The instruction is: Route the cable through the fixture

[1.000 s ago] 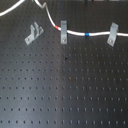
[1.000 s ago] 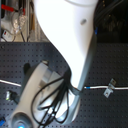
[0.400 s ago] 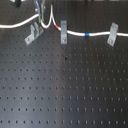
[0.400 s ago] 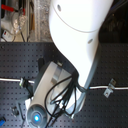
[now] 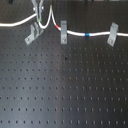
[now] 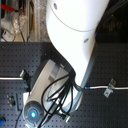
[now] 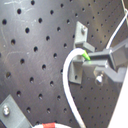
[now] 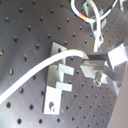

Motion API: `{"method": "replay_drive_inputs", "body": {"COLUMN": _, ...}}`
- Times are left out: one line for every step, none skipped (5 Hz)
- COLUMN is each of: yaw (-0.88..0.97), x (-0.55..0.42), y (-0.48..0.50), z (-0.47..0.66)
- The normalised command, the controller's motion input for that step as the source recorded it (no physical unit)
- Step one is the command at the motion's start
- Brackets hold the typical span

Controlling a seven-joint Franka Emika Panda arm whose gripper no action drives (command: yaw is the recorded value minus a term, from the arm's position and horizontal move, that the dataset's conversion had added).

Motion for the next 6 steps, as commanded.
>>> {"method": "replay_drive_inputs", "body": {"yaw": 0.78, "x": -0.024, "y": 0.088, "z": 0.02}}
{"method": "replay_drive_inputs", "body": {"yaw": 0.79, "x": -0.018, "y": 0.09, "z": 0.0}}
{"method": "replay_drive_inputs", "body": {"yaw": 0.63, "x": -0.113, "y": 0.053, "z": 0.09}}
{"method": "replay_drive_inputs", "body": {"yaw": 0.37, "x": -0.159, "y": 0.031, "z": 0.12}}
{"method": "replay_drive_inputs", "body": {"yaw": 0.47, "x": -0.316, "y": 0.091, "z": 0.29}}
{"method": "replay_drive_inputs", "body": {"yaw": 0.17, "x": 0.005, "y": -0.002, "z": -0.06}}
